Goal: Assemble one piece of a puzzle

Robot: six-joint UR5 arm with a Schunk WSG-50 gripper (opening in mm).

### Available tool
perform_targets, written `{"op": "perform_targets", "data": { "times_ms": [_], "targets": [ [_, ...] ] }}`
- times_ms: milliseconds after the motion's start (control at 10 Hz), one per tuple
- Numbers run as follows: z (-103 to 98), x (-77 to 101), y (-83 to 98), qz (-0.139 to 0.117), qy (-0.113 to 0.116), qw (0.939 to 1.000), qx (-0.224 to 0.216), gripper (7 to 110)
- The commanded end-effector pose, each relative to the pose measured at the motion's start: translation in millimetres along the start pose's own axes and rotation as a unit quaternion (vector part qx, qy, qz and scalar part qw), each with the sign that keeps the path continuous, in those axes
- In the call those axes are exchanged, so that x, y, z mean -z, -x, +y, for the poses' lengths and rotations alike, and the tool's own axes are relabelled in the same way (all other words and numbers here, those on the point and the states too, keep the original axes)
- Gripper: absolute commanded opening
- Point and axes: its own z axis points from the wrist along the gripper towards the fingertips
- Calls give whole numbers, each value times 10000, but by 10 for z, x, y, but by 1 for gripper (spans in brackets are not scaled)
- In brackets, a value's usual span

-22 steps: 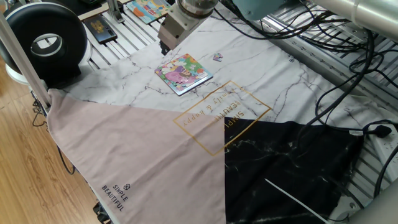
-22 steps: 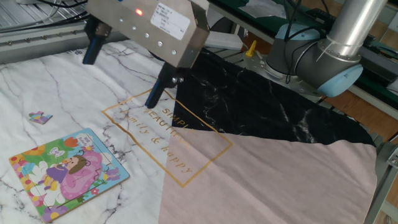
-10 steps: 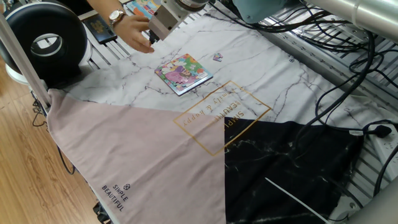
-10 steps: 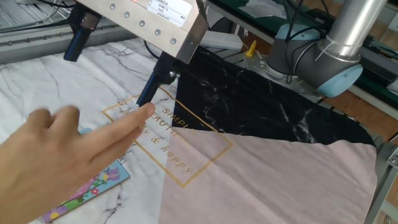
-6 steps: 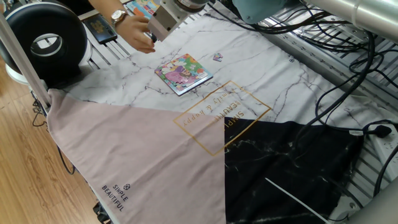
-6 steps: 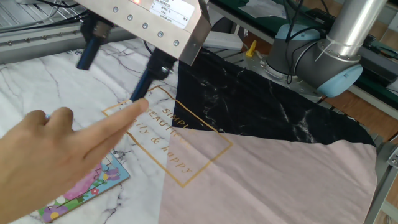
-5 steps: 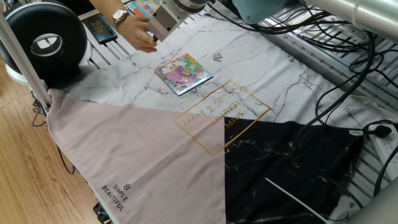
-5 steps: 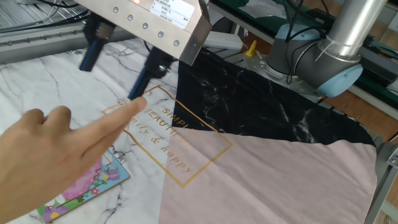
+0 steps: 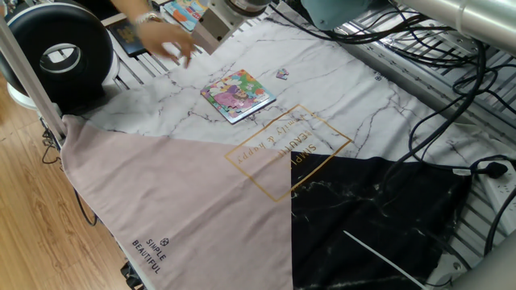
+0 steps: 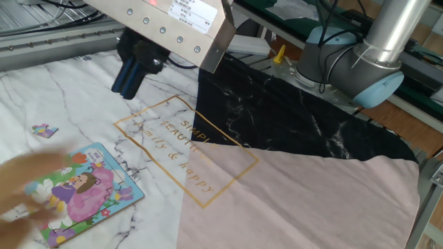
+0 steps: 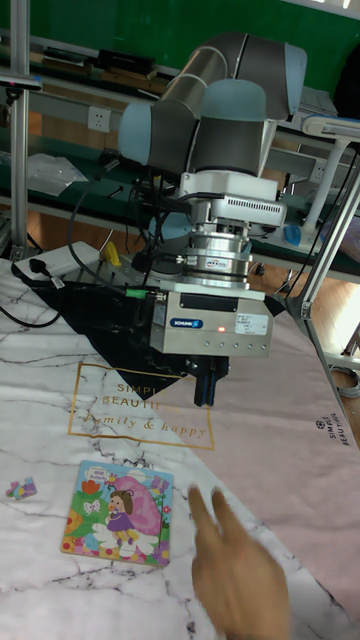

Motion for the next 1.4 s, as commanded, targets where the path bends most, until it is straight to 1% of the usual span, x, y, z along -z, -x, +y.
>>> {"op": "perform_targets", "data": {
  "times_ms": [0,100,200,300,400,500,600,700,800,900,1000,1100,1200,1300],
  "targets": [
    [-9,15,-146,293,-1,9996,47,7],
    [-45,19,-194,391,-64,9988,271,7],
    [62,30,-301,598,167,9970,457,7],
    [99,70,-528,1047,287,9919,667,7],
    [36,142,-798,1606,222,9834,815,7],
    [79,170,-873,1752,342,9796,927,7],
    [146,236,-1024,2051,539,9716,1052,7],
    [68,315,-1192,2428,438,9627,1114,7],
    [-103,357,-1265,2629,95,9588,1070,7],
    [-43,407,-1349,2807,219,9543,1000,7],
    [56,408,-1349,2783,437,9539,1037,7],
    [277,373,-1263,2578,774,9607,673,7],
    [368,322,-1146,2350,834,9681,232,7],
    [179,372,-1280,2646,479,9626,331,7]
  ]
}}
